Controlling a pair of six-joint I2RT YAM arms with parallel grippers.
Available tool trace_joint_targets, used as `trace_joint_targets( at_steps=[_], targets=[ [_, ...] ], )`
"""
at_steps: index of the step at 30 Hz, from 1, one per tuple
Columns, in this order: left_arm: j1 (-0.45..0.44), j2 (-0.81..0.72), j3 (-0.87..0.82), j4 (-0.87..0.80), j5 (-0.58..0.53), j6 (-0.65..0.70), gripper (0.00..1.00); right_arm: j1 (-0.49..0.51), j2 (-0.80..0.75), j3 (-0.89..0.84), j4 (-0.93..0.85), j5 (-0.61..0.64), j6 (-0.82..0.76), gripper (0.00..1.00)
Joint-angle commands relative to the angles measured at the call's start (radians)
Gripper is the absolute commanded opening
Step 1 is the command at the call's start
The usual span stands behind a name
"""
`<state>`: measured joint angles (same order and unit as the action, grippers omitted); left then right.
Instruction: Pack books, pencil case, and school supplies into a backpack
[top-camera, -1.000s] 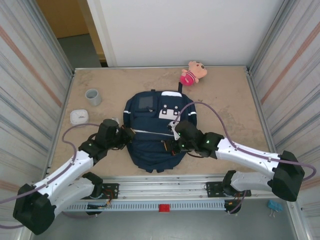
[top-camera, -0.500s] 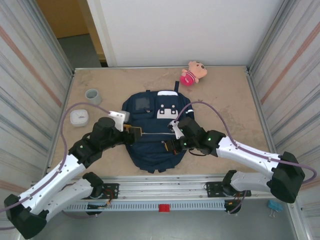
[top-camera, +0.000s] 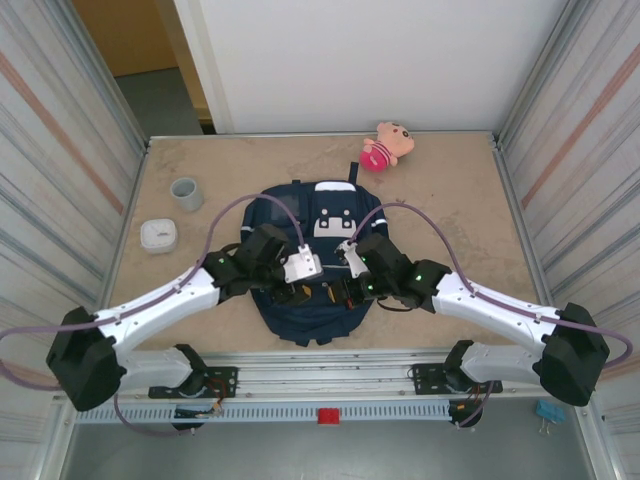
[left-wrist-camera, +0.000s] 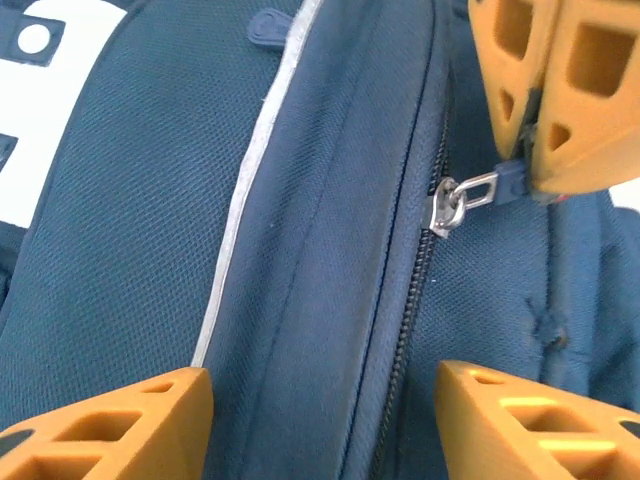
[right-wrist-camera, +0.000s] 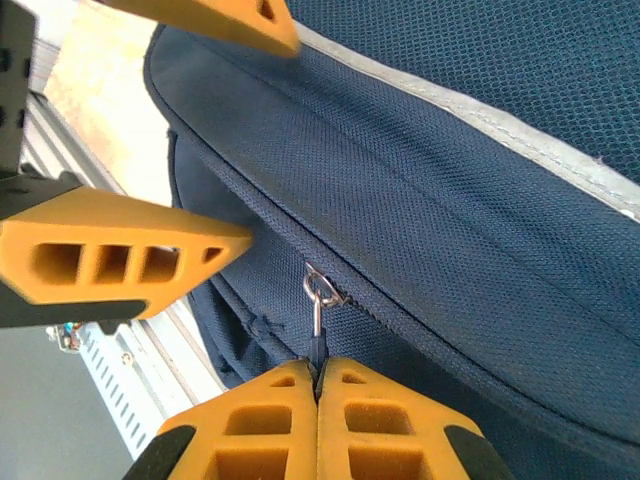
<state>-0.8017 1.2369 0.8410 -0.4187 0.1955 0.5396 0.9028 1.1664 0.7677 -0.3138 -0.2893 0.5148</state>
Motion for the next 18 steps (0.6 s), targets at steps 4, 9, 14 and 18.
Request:
trace_joint_targets(
  at_steps=[4,9,14,18],
  targets=[
    [0.006,0.040,0.070,-0.021,0.015,0.118,0.34,-0.020,-0.031,-0.004,0.023,-0.019,0.005,0.00],
    [0.075,-0.011,0.051,-0.073,0.013,0.125,0.13,-0.096,-0.096,-0.045,-0.043,0.004,0.007,0.00],
    [0.116,-0.076,0.024,-0.134,-0.026,0.143,0.11,-0.211,-0.170,-0.110,-0.067,-0.043,0.016,0.00],
    [0.121,-0.111,0.005,-0.153,-0.045,0.145,0.12,-0.222,-0.192,-0.109,-0.047,-0.098,0.001,0.00]
  ],
)
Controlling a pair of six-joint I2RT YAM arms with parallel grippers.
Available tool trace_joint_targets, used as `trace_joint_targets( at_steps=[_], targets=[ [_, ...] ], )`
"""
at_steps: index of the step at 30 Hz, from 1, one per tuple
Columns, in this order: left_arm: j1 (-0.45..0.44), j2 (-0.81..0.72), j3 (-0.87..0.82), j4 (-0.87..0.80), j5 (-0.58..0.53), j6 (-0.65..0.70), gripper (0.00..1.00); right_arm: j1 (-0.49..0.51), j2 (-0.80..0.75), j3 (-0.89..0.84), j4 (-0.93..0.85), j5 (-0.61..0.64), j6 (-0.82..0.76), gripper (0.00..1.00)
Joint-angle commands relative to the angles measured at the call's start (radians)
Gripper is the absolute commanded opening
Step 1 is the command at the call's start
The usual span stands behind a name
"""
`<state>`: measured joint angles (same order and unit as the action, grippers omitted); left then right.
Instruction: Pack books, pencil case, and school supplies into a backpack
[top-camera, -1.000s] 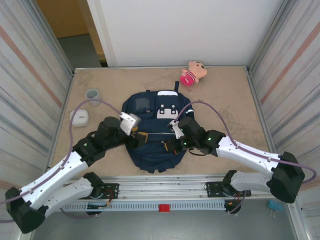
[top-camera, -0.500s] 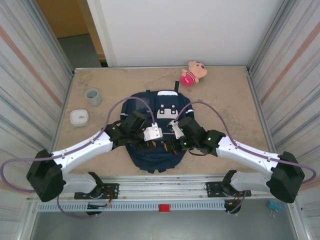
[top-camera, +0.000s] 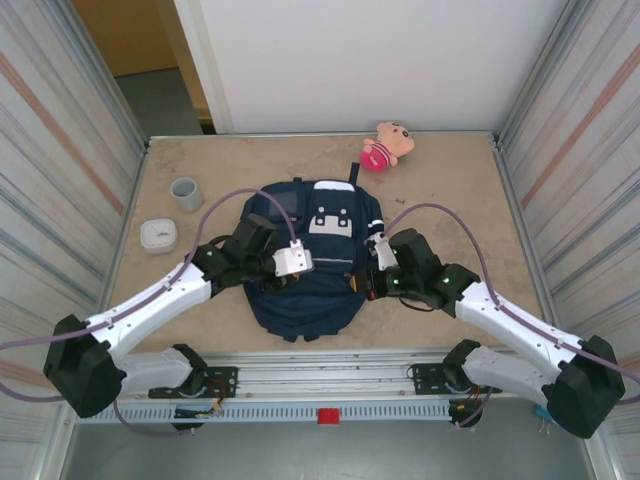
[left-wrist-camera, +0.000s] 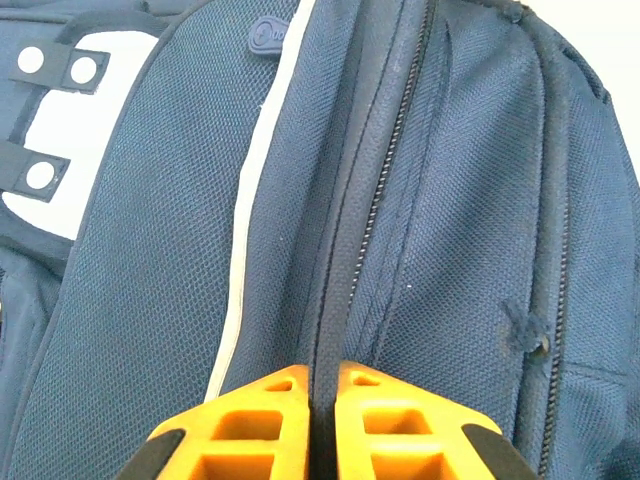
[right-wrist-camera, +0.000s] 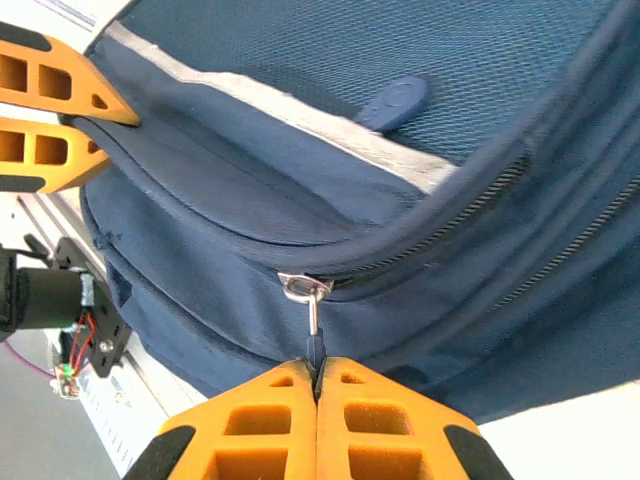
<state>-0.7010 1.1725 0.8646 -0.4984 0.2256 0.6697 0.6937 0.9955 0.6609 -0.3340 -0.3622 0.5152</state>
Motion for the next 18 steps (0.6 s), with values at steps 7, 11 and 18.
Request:
trace_joint_targets(
  at_steps=[7,11,18],
  targets=[
    [-0.016,-0.085,-0.003,0.018,0.055,-0.095,0.51,-0.002,-0.011,0.007,0.042,-0.085,0.005,0.00],
    [-0.096,-0.050,0.017,0.113,0.072,-0.121,0.59,-0.002,0.002,0.008,0.052,-0.097,0.007,0.00],
    [-0.155,0.123,0.106,0.169,0.005,-0.092,0.60,0.003,0.018,0.008,0.054,-0.102,0.005,0.00]
  ],
)
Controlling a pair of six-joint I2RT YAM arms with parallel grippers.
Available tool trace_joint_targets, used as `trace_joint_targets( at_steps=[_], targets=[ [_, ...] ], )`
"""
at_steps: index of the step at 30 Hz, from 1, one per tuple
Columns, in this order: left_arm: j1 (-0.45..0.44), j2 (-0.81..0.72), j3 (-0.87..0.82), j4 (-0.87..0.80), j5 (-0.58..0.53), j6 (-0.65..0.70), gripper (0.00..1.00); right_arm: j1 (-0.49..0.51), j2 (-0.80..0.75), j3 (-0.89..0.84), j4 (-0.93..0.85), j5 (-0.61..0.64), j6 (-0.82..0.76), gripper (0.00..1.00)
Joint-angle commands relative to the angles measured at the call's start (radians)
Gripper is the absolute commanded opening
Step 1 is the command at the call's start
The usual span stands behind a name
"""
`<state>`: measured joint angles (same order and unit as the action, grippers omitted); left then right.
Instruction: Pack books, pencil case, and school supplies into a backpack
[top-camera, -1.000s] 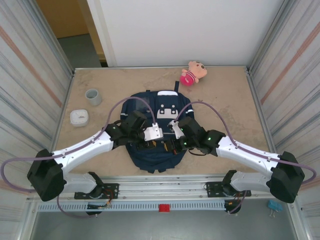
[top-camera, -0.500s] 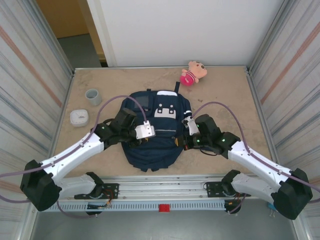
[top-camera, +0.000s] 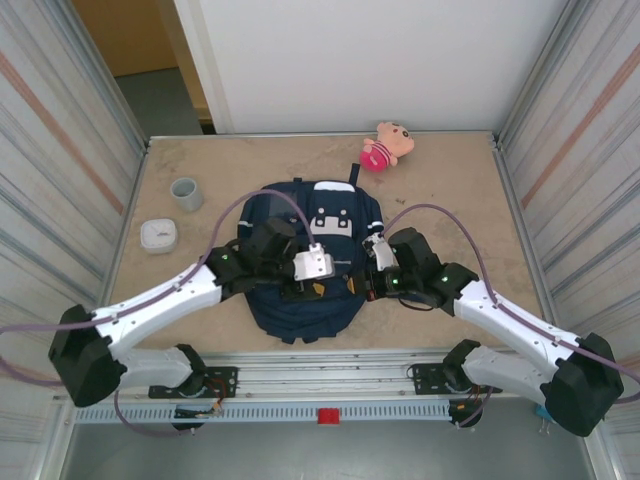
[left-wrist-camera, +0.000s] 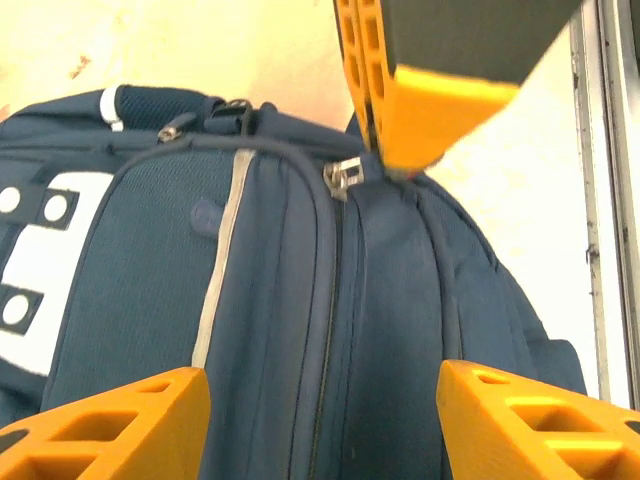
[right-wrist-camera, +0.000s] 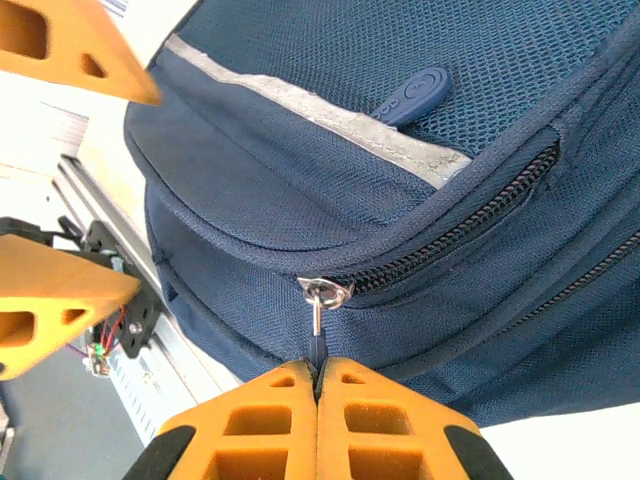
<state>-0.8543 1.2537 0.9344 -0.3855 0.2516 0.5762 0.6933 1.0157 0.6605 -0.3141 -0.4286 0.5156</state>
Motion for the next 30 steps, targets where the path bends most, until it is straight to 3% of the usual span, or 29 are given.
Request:
trace_joint_targets(
  at_steps=[1,6,10,12,24,26,30],
  targets=[
    [-0.001,0.058,0.037,0.073,-0.023,0.002,0.59,0.003,-0.003,0.008,0.034,-0.035,0.003,0.00],
    [-0.004,0.148,0.054,0.082,-0.018,0.019,0.49,0.003,-0.008,0.005,0.030,-0.026,0.001,0.00],
    [-0.008,0.166,0.068,0.048,0.035,0.015,0.20,0.002,-0.009,0.005,0.014,0.006,-0.009,0.00],
    [-0.007,0.155,0.063,0.053,0.071,0.009,0.12,0.003,-0.001,0.004,0.005,0.023,-0.011,0.00],
    [-0.009,0.100,0.049,0.104,0.197,-0.003,0.07,0.001,0.062,0.013,0.038,0.033,0.001,0.11],
    [-0.012,0.100,0.049,0.104,0.204,-0.003,0.07,0.001,0.063,0.015,0.042,0.039,-0.002,0.11],
    [-0.014,0.098,0.045,0.106,0.176,-0.010,0.05,-0.001,0.053,0.017,0.028,0.056,-0.010,0.00]
  ],
)
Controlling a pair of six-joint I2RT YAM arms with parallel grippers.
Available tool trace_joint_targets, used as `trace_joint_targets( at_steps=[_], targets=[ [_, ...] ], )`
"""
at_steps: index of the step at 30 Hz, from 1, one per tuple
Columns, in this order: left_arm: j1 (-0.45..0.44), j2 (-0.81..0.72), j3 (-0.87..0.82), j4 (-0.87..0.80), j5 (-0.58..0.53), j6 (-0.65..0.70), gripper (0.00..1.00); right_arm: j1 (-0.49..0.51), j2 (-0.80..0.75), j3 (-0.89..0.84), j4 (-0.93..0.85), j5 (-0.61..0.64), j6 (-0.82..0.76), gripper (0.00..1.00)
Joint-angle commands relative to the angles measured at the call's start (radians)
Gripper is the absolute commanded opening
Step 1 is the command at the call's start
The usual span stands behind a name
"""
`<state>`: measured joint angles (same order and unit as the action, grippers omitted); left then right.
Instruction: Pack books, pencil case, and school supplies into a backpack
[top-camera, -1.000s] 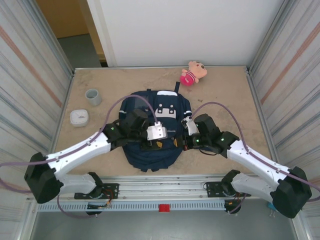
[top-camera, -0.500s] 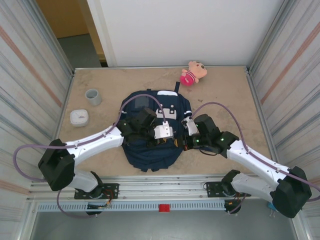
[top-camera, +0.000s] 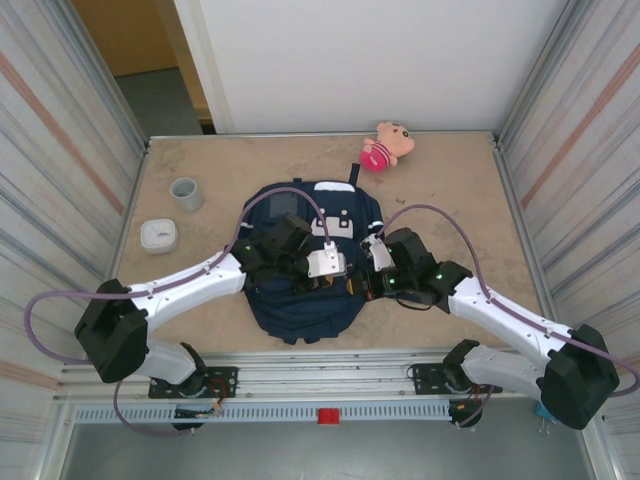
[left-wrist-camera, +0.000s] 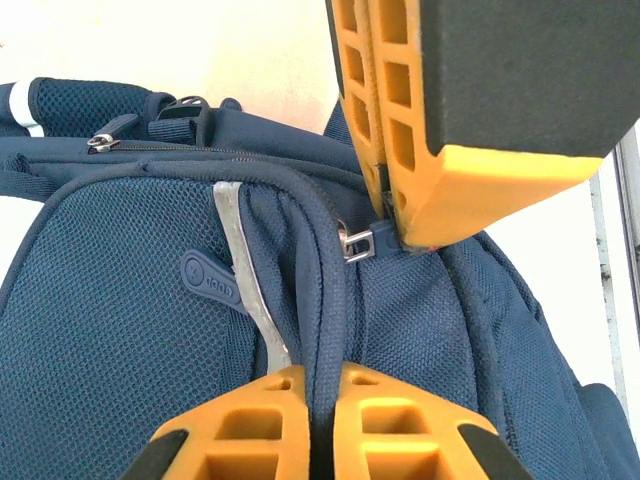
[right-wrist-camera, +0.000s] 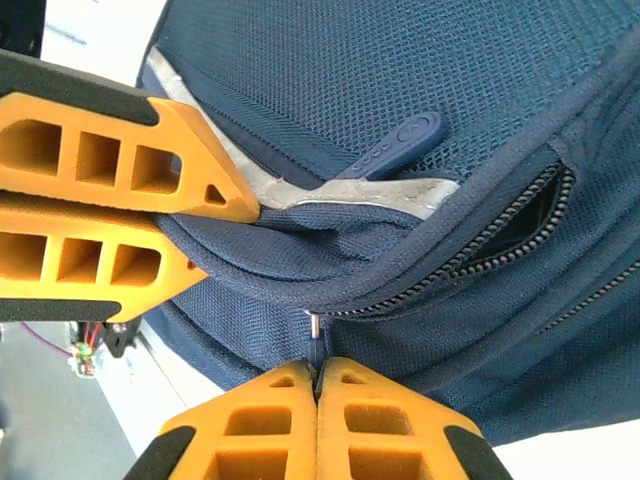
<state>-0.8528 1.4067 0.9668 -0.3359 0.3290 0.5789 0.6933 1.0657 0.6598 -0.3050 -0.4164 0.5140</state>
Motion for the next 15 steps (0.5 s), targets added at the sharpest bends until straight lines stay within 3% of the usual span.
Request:
trace_joint_targets(
  at_steps=[1,10,15],
  targets=[
    [-0.015,-0.055,0.012,0.054,0.071,-0.014,0.04,-0.001,-0.006,0.019,0.002,0.070,-0.007,0.00],
    [0.038,-0.118,-0.038,0.011,-0.022,-0.037,0.01,-0.121,-0.153,-0.028,-0.108,0.193,0.004,0.00],
    [0.038,-0.159,-0.066,0.015,0.084,-0.029,0.01,-0.168,-0.145,-0.029,-0.059,0.160,0.010,0.00]
  ],
)
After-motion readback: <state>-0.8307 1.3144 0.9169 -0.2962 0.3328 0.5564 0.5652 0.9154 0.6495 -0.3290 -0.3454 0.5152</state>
